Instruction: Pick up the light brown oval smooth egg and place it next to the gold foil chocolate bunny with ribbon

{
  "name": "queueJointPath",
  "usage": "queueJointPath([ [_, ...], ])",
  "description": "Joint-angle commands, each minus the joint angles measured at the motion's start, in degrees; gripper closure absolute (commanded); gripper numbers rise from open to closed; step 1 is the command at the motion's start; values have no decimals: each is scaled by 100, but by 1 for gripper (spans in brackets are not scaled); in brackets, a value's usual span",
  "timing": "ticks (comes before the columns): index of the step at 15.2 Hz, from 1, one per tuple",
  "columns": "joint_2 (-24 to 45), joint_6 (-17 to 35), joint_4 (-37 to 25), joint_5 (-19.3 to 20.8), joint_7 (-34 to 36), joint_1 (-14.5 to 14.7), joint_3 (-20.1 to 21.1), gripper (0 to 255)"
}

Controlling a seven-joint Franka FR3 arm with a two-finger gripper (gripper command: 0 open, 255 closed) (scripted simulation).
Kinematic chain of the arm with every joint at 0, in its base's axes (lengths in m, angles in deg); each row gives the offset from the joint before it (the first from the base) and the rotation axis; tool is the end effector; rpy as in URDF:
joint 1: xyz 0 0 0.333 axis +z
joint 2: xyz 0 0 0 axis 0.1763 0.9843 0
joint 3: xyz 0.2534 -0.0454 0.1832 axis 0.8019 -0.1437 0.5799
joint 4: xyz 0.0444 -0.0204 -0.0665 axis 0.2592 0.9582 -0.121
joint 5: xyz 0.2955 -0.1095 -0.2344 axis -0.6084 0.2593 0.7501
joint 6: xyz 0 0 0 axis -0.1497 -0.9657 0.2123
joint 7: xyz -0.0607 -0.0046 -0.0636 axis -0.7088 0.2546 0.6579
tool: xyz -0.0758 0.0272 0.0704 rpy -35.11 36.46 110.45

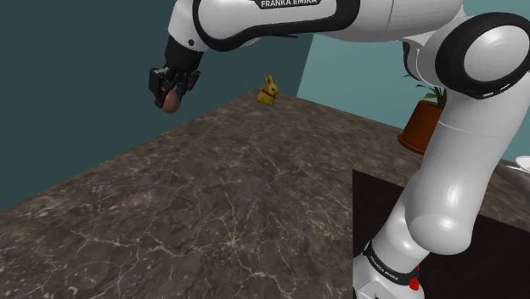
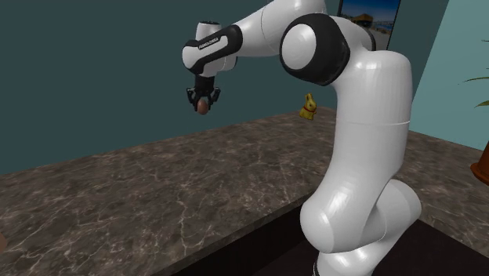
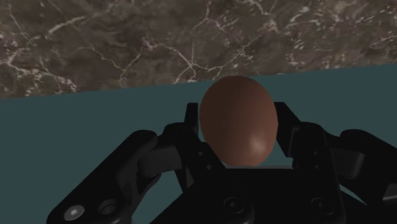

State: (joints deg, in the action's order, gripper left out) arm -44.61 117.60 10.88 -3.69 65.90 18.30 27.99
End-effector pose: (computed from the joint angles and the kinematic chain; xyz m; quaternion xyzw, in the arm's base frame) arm 0.5798 0.2829 0.5407 -0.9734 -0.1460 -0.1689 0.0522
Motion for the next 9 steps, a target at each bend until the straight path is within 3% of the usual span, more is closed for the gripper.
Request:
queueJointPath([
  [1, 2, -164, -164, -5, -7, 4, 3, 255],
  [9, 27, -789, -814, -8, -20, 28, 17, 255],
])
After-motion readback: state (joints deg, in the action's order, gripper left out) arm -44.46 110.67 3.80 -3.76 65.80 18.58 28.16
